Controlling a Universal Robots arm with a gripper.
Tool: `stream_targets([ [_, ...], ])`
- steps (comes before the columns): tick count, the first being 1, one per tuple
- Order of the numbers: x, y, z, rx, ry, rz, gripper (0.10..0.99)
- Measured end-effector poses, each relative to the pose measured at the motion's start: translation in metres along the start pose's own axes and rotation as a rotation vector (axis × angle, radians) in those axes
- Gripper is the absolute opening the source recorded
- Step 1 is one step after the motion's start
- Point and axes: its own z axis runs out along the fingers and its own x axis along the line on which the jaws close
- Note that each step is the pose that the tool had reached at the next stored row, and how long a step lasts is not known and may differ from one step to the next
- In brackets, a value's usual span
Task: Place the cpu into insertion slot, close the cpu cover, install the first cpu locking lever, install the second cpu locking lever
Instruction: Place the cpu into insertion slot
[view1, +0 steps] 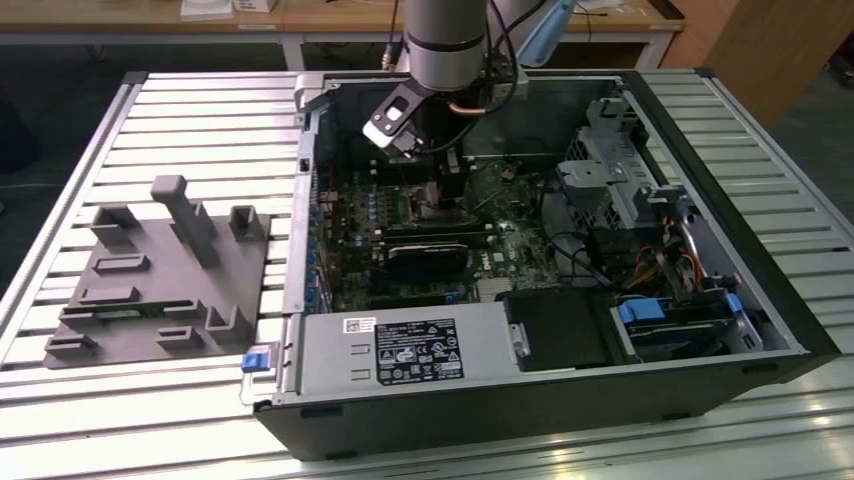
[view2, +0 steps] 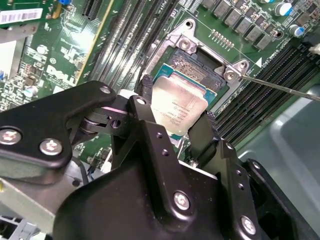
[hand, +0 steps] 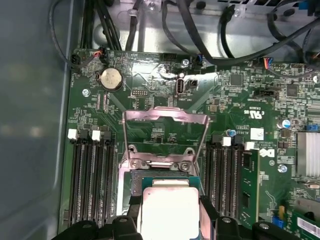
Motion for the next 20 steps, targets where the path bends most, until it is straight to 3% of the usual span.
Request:
stream_targets([
  [9,0.0069,-0.0024,0.0081,0.000,-0.0002,0.001,0.541],
  [20,0.0081,-0.0055,0.0198,0.001,-0.0011,0.016,0.541],
])
